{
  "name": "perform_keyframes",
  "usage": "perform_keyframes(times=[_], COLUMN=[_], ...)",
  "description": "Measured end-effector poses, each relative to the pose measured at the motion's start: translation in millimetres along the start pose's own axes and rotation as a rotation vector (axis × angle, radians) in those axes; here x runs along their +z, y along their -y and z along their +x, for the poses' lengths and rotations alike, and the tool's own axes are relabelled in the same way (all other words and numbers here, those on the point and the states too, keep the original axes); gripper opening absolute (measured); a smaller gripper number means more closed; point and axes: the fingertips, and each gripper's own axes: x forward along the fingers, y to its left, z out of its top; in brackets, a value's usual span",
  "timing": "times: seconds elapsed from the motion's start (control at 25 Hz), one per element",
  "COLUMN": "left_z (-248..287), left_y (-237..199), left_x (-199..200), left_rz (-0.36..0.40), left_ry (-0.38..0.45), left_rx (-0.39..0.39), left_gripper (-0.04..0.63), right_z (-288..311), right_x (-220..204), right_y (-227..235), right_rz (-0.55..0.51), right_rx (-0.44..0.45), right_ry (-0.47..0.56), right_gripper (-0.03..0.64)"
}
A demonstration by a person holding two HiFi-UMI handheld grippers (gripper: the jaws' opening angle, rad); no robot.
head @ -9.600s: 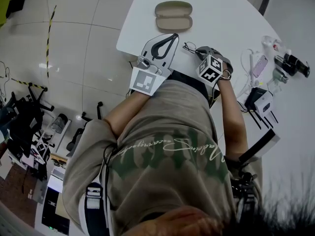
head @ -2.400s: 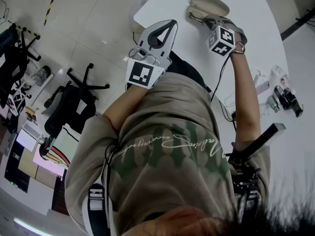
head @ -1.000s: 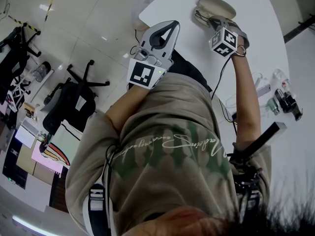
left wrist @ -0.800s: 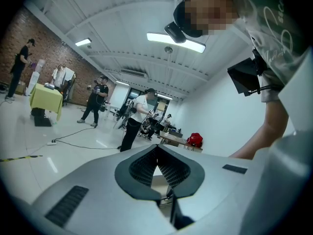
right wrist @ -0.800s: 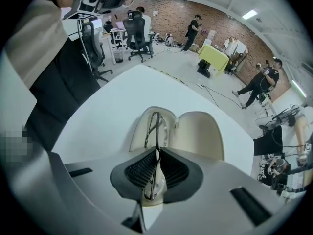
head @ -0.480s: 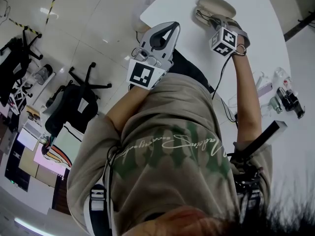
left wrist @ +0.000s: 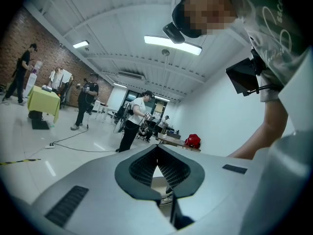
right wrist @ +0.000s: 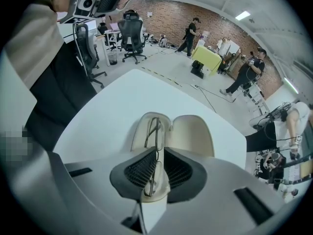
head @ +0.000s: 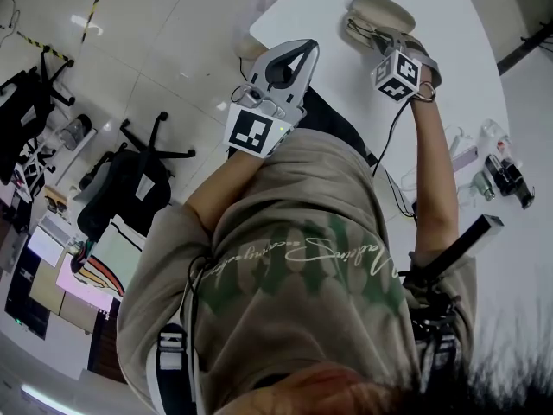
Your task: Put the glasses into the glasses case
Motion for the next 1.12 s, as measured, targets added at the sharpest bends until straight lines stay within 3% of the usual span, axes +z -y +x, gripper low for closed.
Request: perform_keyframes(times=[0.24,0.72,0.92,1.12], left_z=[-6,11,17,28], left_y=[0,12,18,29], left_x=[7,24,21,19], left_rz=[0.006,0.043,0.039,0.035], left_ry=[0.003,0.023,-0.004,-0.013], left_rx=[-0.042,-0.160,-0.216,-0.290], left_gripper=[0.006,0.006,0.006,0.006], right_z=[-30,-62,-95,-130], right_x=[13,9,37,51], right_y=[26,0,9,11], right_rz=[0.094,0.290,0.422,0.491], right_rx=[-0.114,-0.188,-0.307,-0.488], right_ry=[0.049,0.087,0.245,0.304], right_gripper=[0.034,0.034,0.032,0.032])
